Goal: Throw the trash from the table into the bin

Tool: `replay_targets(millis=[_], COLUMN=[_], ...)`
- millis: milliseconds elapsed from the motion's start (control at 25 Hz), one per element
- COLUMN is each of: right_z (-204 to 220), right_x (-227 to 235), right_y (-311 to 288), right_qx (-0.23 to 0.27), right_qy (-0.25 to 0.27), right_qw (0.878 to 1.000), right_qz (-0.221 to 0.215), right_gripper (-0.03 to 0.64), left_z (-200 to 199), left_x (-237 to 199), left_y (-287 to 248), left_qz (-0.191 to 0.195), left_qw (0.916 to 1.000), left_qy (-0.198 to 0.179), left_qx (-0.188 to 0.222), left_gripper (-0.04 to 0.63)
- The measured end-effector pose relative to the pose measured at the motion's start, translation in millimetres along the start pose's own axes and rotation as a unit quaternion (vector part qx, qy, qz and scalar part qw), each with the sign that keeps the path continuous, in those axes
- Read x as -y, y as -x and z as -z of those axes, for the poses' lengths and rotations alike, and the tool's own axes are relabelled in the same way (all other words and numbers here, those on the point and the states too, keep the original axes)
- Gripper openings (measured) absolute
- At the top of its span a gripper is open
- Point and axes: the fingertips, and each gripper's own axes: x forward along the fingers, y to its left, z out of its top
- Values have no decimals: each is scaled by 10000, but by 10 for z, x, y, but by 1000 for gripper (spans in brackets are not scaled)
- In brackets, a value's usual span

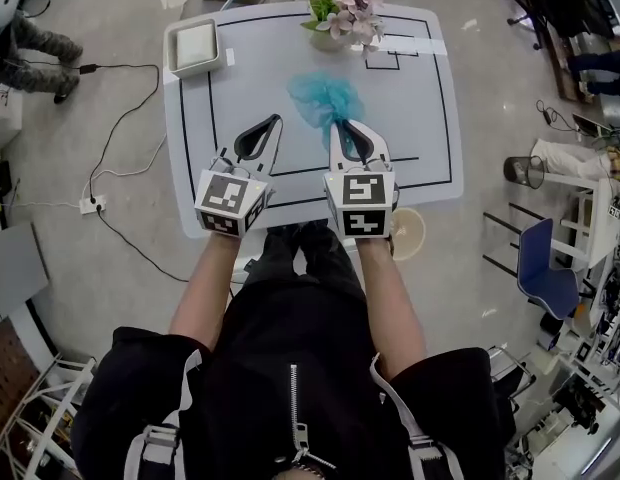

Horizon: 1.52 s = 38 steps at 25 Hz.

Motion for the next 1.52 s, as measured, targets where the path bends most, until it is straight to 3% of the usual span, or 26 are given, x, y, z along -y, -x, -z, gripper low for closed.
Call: replay_targets(millis=[640,1120,1520], right_z=[214,973,1949], right_x=[773,1498,2027], right_y=[380,1425,2519], right_qx=[93,150,90], right_qy=[-489,-965,-1539], right_qw=[9951,9840,9628], right_qz=[860,1493,2220], right_gripper=[28,28,28], left_z=[16,153,540], left_x=[674,1972,3337], left_y=[-494,-682,-780], left_qz=[781,1353,2125], left_qw=[9967,9895,9737], left_qy=[-192,-462,-700], left_qx=[-107,-190,-420], left_gripper=[6,6,6])
